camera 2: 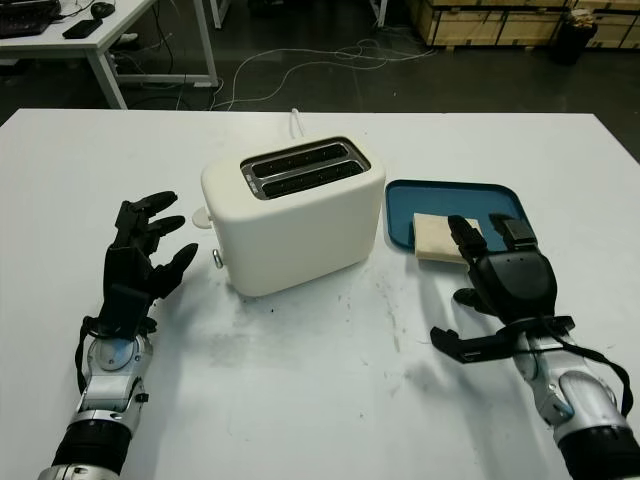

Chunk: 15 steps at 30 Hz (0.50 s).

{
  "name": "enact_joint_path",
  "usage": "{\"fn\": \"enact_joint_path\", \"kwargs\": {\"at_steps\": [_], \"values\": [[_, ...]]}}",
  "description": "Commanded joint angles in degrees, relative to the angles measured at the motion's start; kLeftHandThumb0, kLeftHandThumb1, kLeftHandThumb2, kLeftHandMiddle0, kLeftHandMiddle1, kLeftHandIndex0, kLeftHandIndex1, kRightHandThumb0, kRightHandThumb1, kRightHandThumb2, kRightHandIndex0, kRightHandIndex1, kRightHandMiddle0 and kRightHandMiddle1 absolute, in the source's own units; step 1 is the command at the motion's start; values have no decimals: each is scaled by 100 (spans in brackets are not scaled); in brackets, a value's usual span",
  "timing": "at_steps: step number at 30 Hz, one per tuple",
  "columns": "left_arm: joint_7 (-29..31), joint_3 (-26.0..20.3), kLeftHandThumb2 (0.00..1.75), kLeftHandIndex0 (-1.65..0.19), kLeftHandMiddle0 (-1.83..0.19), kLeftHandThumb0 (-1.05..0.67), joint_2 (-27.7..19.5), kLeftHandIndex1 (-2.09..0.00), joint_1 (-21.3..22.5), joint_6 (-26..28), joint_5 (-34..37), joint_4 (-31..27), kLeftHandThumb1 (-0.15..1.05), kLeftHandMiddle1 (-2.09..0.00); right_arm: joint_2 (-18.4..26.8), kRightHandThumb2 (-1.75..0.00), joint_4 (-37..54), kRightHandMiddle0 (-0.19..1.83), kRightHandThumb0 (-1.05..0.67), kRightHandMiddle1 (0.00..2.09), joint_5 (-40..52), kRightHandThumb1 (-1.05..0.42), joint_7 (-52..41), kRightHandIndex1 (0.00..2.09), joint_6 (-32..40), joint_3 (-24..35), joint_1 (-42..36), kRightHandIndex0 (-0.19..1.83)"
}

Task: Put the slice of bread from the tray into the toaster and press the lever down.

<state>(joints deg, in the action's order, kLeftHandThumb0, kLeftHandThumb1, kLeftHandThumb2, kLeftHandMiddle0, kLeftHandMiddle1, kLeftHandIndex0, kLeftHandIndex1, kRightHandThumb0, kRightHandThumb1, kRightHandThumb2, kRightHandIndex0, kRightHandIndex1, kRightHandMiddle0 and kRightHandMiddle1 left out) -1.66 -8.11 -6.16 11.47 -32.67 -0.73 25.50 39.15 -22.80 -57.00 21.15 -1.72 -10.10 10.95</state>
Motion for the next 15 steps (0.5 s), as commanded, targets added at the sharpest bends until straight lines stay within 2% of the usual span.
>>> {"fn": "enact_joint_path", "kwargs": {"at_steps": [1,15], "values": [[40,-15,16,0,0,-105,-26,-103,92,-135,77,52,92,-115,-14,0,-297,25,-61,4,-70,-66,183,50,100,-165,90,0],[104,-34,14,0,0,-105,18,-105,116,-280,215,81,92,-115,-257,-2,-1822,26,-67,4,-6,-77,588,52,257,-1052,1050,0]]}}
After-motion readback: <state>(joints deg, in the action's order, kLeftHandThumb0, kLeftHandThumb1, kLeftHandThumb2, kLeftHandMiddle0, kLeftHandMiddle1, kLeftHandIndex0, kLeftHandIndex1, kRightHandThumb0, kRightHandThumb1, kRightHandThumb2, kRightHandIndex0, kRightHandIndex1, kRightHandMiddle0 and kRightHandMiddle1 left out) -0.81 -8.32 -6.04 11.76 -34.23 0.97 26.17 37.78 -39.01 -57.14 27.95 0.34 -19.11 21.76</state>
